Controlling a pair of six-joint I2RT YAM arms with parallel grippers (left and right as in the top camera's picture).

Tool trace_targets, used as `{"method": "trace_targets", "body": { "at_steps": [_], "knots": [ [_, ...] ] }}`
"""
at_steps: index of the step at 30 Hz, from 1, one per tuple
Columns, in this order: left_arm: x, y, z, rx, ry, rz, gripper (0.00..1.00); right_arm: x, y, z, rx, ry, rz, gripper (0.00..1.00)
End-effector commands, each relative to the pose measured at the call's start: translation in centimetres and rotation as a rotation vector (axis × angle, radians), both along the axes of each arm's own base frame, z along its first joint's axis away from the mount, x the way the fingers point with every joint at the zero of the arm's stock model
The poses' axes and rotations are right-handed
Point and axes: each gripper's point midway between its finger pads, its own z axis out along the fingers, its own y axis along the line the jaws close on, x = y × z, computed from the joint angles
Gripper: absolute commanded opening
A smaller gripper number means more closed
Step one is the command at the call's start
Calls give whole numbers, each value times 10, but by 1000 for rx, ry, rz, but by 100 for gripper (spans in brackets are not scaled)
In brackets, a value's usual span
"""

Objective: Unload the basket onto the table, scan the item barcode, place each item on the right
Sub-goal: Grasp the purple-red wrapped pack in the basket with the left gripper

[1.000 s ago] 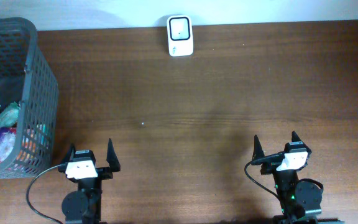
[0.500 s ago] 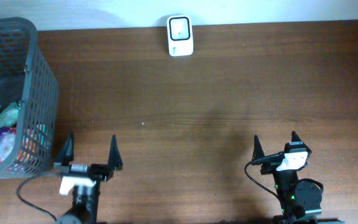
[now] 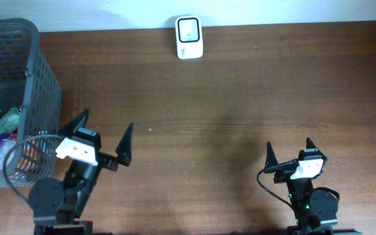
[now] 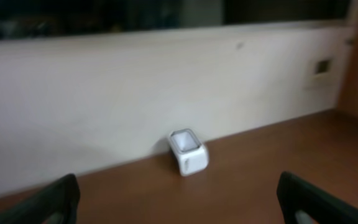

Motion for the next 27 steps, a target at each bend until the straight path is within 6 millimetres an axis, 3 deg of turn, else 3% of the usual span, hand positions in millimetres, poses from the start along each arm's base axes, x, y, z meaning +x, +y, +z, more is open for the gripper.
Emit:
{"method": "trace_targets", "body": {
  "at_steps": [1,4,6,9,13,16,17,21,22,23,27],
  "knots": [
    [-14,-28,39,30,-126,-179,99,0,-3,-4,-4,5,-15,99],
    [-6,-26,66,18,-99,-163,99,0,-3,-4,-4,5,-16,99],
    [15,-17,72,-19,87,-110,99,0,-3,-4,-4,5,-16,99],
    [27,-37,79,-40,263,-244,99,0,-3,-4,-4,5,-15,99],
    [54,-33,97,-42,215,-222,99,0,-3,-4,-4,5,-15,99],
    [88,25,124,-99,223,71,99,0,-3,-4,-4,5,-15,99],
    [102,53,131,-112,292,160,99,0,-3,-4,-4,5,-16,99],
    [148,143,144,-166,397,380,99,0,-3,-4,-4,5,-15,99],
    [160,178,141,-181,402,446,99,0,-3,-4,-4,5,-15,99],
    [164,199,131,-193,420,488,99,0,-3,-4,-4,5,-16,99],
    [154,286,51,-223,648,809,99,0,-3,-4,-4,5,-16,99]
  ]
}}
